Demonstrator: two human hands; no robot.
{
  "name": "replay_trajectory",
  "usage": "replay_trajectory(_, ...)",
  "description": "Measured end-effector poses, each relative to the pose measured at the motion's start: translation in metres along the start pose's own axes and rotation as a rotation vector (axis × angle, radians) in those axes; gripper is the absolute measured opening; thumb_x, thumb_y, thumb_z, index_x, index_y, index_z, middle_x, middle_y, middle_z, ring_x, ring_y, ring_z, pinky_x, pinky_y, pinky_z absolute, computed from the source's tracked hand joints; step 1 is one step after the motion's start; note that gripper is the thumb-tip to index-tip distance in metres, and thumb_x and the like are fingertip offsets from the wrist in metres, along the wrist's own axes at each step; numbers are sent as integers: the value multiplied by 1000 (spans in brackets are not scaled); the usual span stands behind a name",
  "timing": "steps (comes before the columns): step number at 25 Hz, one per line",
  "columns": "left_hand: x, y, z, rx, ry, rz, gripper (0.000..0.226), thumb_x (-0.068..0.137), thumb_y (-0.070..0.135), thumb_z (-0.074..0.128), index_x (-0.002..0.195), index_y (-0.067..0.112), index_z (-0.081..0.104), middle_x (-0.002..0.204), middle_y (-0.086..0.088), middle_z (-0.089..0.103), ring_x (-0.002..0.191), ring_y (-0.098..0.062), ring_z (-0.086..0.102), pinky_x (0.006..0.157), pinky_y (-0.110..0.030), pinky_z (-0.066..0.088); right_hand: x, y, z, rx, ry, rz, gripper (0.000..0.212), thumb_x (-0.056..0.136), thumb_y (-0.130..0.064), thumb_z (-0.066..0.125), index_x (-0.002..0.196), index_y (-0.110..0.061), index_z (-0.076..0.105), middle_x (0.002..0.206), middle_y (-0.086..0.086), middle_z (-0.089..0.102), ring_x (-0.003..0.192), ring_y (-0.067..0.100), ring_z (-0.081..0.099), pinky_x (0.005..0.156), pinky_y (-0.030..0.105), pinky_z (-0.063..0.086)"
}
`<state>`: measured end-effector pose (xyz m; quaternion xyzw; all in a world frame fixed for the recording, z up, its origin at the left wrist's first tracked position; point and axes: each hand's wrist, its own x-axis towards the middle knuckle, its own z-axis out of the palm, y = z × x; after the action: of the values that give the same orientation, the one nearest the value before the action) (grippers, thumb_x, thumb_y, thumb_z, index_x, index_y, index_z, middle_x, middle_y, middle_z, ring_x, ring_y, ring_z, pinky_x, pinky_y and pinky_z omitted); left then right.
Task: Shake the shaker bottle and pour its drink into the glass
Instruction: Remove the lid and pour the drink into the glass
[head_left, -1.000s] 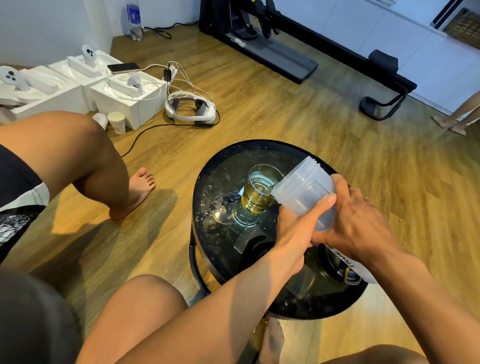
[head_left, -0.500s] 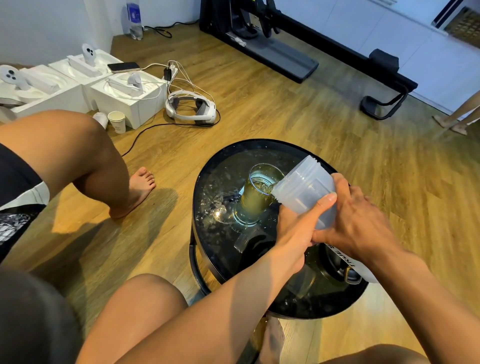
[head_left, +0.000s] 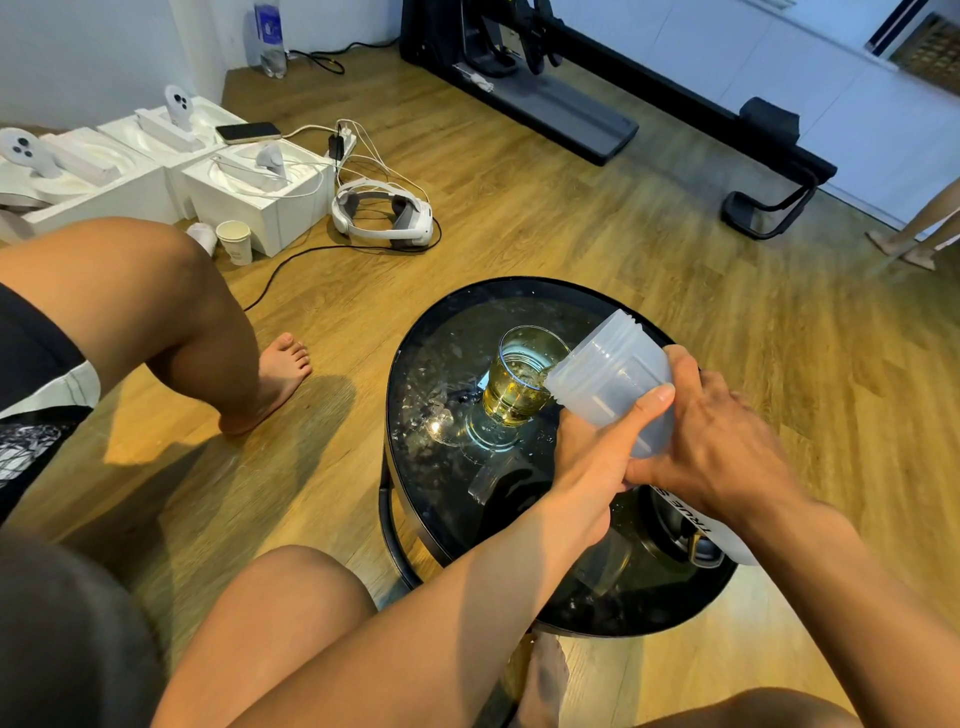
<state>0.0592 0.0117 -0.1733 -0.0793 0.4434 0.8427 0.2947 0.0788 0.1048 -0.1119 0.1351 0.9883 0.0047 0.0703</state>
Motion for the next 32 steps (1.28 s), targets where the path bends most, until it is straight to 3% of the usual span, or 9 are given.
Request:
replay_trajectory(17, 2, -2, -1, -22, -12, 4, 39, 79, 35, 82, 115, 30, 67, 106, 1, 78, 89, -12, 74, 83, -45, 60, 0, -1, -3, 2, -6, -9, 118, 55, -54, 80, 145, -24, 8, 120, 13, 46, 108, 39, 51, 85, 50, 49)
replay_trajectory(27, 3, -2, -1, -19, -9, -5, 47, 79, 35, 83, 122, 30, 65, 109, 0, 77, 97, -17, 74, 87, -49, 60, -1, -2, -3, 11, -15, -5, 118, 55, -52, 79, 145, -24, 8, 121, 13, 46, 108, 38, 51, 84, 49, 49)
replay_trajectory(32, 1, -1, -1, -24, -9, -8, 46, 79, 35, 82, 122, 29, 65, 109, 0, 77, 96, -16, 74, 84, -45, 60, -1, -2, -4, 6, -19, -10, 118, 56, -52, 80, 145, -24, 8, 123, 13, 46, 109, 38, 50, 85, 49, 48)
